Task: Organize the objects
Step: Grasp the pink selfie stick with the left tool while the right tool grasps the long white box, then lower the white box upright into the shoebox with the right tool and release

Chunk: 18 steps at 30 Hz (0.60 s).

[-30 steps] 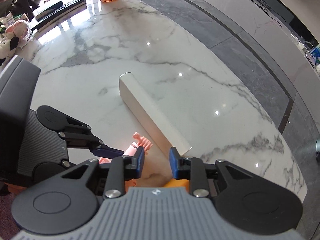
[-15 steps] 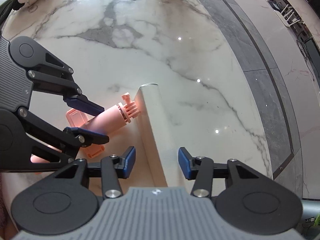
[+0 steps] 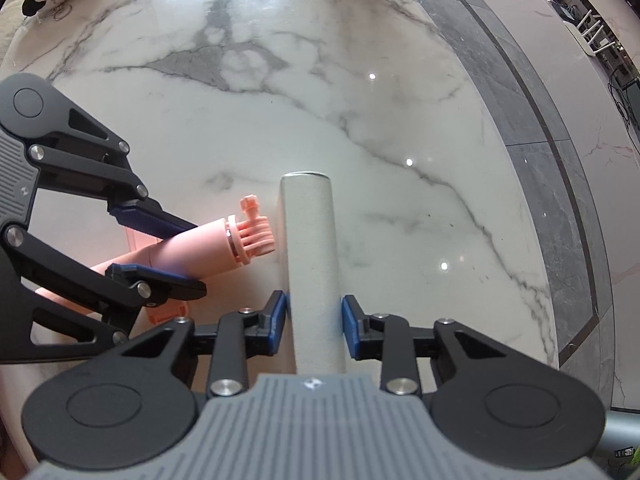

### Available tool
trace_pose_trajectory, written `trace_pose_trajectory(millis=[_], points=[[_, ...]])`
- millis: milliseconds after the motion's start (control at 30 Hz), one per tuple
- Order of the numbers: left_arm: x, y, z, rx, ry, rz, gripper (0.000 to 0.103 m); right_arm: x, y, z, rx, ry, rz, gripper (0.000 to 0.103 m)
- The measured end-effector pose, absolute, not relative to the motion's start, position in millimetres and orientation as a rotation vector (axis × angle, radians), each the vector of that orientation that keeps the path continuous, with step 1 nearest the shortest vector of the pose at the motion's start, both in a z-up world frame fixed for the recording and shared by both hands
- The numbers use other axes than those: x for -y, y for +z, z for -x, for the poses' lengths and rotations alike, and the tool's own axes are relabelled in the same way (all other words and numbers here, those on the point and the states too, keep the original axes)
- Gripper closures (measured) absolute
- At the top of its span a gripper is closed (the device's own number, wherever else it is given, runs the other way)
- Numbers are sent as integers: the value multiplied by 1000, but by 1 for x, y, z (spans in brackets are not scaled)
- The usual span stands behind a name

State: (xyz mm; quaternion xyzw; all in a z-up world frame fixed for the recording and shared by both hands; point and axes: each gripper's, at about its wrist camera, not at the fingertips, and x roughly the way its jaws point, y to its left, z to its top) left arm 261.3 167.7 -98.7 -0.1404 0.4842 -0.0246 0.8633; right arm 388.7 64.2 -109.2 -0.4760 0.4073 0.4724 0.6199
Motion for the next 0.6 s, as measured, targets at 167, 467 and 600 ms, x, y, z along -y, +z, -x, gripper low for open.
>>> trace_pose_trajectory(millis=[167, 467, 600], points=[[-171, -99, -263, -1006, -39, 297, 71, -54, -73, -368, -812, 1089, 1096, 74], [-154, -90, -255, -964, -67, 242, 71, 12, 41, -323, -666, 1059, 1079, 74], [-144, -81, -249, -918, -108, 229, 71, 60, 51, -305, -693, 989, 1135, 74]])
